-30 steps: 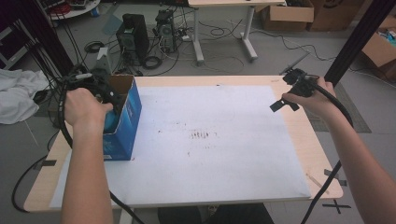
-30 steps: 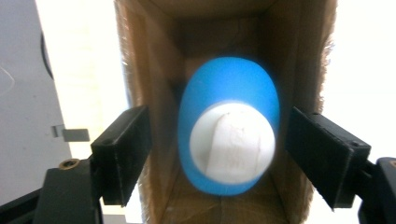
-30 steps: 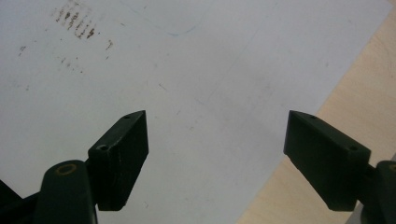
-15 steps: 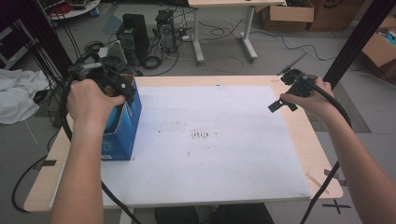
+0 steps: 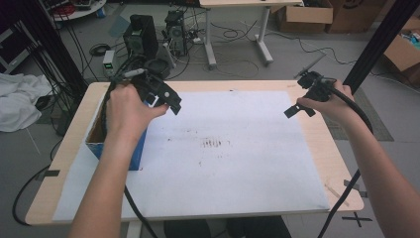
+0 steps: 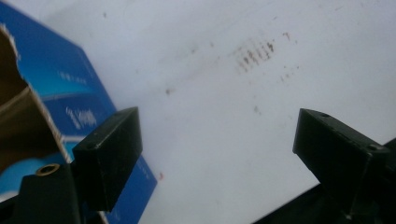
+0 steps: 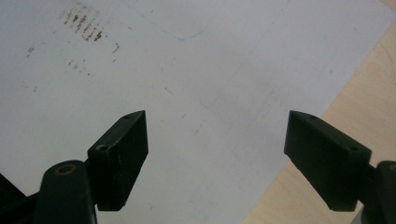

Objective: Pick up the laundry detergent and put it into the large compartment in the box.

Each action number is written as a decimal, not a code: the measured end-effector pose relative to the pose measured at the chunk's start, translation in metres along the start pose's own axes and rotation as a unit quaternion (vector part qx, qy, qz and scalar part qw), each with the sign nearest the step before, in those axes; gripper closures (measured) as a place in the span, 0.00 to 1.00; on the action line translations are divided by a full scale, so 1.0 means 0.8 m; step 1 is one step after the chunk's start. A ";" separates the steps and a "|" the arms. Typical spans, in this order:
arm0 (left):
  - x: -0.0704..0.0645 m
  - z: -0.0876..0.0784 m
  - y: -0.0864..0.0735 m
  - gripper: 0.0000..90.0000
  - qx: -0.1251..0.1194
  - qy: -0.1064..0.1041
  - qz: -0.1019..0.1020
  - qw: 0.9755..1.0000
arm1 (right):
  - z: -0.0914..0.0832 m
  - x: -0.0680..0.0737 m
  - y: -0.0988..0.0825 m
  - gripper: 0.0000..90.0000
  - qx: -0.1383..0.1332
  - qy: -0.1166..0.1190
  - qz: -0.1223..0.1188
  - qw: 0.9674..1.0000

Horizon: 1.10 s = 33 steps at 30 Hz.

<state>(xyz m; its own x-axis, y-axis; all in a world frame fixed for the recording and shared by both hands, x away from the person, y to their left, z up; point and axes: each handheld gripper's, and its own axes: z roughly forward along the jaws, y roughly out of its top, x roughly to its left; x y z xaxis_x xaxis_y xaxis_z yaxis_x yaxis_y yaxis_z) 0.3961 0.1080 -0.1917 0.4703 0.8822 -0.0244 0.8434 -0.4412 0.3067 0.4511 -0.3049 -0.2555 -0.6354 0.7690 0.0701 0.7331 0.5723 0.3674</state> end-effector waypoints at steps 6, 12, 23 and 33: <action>-0.026 0.014 0.007 0.17 0.003 -0.014 0.044 0.999 | 0.000 -0.001 -0.001 0.24 0.000 0.000 0.000 1.000; -0.049 0.030 0.012 0.18 0.008 -0.039 0.079 0.996 | -0.001 -0.004 -0.001 0.24 -0.001 -0.002 0.001 1.000; -0.085 0.062 0.023 0.18 0.038 -0.035 0.135 0.990 | -0.003 -0.004 0.001 0.24 0.002 -0.003 0.000 1.000; -0.095 0.069 0.029 0.18 0.046 -0.041 0.144 0.988 | -0.004 -0.005 -0.001 0.24 0.001 -0.005 0.001 1.000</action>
<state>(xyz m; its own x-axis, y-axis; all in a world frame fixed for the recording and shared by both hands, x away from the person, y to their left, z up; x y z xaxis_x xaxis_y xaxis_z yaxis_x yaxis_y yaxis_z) 0.3942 0.0220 -0.2353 0.7104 0.7033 -0.0263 0.6899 -0.6884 0.2239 0.4524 -0.3091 -0.2530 -0.6323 0.7722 0.0617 0.7342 0.5720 0.3656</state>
